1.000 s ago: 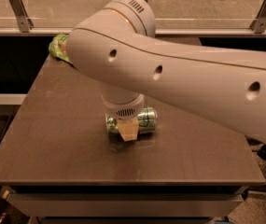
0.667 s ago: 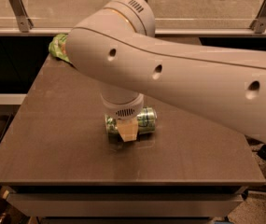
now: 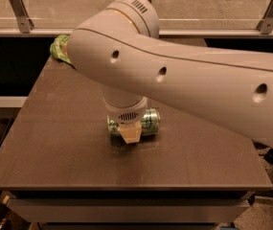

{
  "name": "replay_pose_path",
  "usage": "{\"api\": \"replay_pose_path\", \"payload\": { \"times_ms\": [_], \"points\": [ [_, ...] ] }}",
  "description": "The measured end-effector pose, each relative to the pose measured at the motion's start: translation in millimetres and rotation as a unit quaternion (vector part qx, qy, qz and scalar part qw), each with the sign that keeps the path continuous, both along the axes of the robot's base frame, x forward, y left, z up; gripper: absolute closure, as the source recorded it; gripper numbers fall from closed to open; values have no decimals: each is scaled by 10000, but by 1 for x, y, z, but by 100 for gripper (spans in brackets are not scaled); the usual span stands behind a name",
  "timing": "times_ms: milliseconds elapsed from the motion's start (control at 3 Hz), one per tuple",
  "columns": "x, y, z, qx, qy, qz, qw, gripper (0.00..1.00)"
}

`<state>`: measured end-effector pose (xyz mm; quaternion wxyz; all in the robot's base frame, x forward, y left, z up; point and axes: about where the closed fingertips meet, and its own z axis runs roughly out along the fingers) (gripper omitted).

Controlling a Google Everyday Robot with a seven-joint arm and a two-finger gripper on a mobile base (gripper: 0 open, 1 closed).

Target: Knock green can over

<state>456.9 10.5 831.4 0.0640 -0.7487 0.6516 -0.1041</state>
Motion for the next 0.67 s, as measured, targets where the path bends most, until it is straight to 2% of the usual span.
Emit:
{"api": "replay_pose_path", "payload": {
  "times_ms": [333, 667],
  "points": [
    [0, 0, 1, 1, -10, 1, 10000, 13],
    [-1, 0, 1, 2, -20, 2, 10000, 0]
  ]
}}
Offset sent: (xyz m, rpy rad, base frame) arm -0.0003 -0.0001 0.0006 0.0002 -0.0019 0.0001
